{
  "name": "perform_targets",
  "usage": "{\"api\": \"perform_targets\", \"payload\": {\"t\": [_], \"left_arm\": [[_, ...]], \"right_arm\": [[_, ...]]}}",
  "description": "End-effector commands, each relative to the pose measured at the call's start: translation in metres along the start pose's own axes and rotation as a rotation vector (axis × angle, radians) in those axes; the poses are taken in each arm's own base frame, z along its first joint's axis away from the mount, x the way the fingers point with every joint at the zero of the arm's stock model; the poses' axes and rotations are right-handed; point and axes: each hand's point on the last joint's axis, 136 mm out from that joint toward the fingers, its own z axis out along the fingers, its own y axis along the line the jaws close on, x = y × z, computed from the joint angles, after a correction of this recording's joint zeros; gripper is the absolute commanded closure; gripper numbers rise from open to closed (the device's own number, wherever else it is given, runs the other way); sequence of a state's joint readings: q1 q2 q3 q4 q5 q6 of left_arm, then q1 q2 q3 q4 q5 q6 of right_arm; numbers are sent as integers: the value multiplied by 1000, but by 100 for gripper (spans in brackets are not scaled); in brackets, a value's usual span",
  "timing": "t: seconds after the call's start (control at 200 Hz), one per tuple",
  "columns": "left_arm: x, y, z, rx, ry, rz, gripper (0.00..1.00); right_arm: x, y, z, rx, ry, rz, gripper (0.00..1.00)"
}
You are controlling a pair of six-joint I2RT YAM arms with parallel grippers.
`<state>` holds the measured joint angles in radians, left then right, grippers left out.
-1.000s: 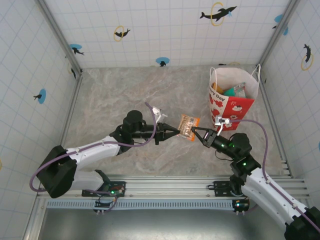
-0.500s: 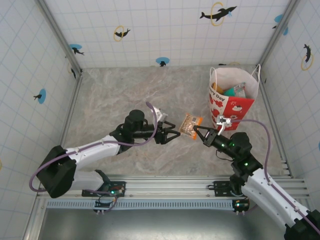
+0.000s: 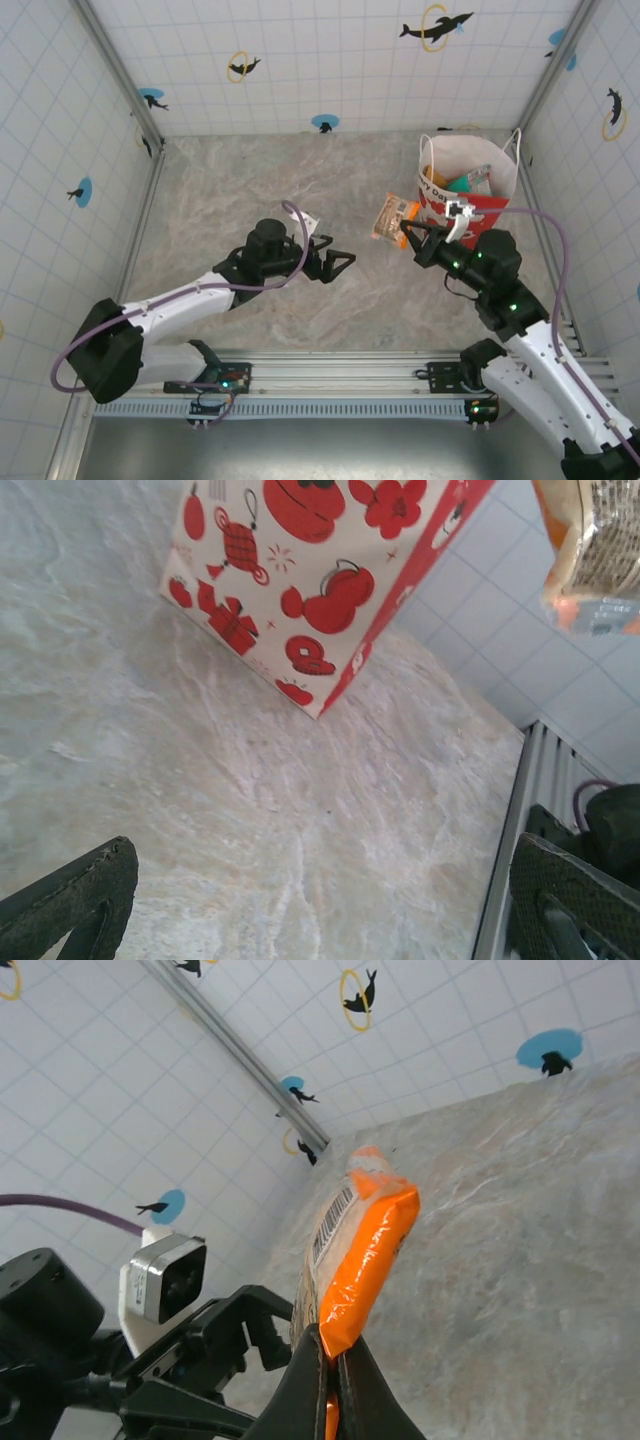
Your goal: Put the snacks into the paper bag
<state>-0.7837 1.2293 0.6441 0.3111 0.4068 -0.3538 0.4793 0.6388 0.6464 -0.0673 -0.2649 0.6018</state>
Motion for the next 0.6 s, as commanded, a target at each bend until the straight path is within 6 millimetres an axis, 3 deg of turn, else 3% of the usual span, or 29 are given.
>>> {"api": "perform_targets", "payload": {"t": [0.0, 0.335, 0.595], "left_arm": [[-13, 12, -7, -83, -37, -11, 3], [-15, 20, -7, -124, -36, -13, 2], [-17, 22, -2, -128, -26, -13, 2]], "right_arm": [[-28, 7, -4, 61, -10, -154, 100], [-130, 22, -6, 213, -179, -399, 100], [-196, -15, -25, 296, -374, -294, 100]]}}
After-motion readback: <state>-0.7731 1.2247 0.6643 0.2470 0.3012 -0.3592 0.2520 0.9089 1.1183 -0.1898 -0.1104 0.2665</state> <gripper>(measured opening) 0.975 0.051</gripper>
